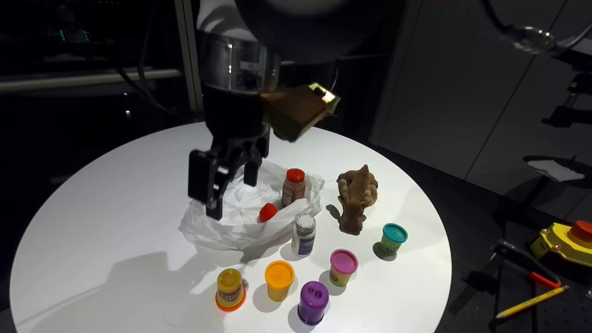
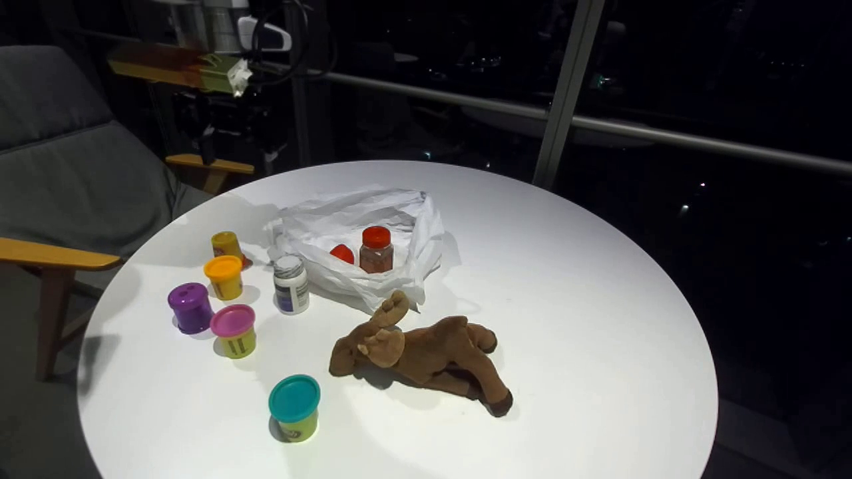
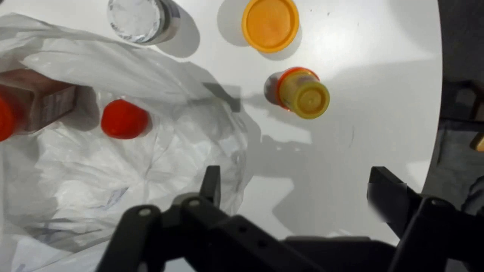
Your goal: Put all the objects on the table in the white plastic bag
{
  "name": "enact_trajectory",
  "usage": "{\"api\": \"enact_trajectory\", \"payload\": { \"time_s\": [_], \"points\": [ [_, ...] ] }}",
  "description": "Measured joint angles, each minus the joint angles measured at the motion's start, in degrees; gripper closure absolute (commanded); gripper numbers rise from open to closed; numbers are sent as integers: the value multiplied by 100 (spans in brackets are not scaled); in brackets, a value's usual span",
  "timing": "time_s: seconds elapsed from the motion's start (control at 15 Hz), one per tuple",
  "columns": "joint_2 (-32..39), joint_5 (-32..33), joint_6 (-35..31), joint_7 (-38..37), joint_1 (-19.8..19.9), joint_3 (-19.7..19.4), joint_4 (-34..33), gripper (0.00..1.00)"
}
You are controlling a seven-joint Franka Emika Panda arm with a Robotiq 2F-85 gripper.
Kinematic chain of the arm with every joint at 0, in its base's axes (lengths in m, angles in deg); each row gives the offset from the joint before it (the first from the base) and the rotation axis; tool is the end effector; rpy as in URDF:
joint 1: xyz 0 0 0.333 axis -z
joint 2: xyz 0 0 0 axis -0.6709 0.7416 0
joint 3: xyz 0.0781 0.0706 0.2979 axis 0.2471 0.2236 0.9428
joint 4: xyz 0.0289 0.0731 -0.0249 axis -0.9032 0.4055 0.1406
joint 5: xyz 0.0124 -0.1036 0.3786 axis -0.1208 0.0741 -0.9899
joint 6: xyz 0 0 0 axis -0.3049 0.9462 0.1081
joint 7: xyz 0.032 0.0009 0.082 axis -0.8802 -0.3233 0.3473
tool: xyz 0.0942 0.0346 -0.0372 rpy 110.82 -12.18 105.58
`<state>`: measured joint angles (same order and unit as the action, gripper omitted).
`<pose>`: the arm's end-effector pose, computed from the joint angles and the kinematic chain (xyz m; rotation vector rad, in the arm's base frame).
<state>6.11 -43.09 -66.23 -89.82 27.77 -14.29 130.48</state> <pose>0.5708 0.2607 0.2601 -3.0409 -0.5645 -0.1017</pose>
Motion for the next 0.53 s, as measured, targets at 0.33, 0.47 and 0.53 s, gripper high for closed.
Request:
{"api": "enact_trajectory", "payload": {
  "time_s": [0.33,0.47,0.53],
  "points": [
    [377,119,-269,-38,-495,3,370,0],
    [486,122,-378,-39,-642,5,422,0],
    [525,135,-464,-39,-698,5,439,0]
  ]
}}
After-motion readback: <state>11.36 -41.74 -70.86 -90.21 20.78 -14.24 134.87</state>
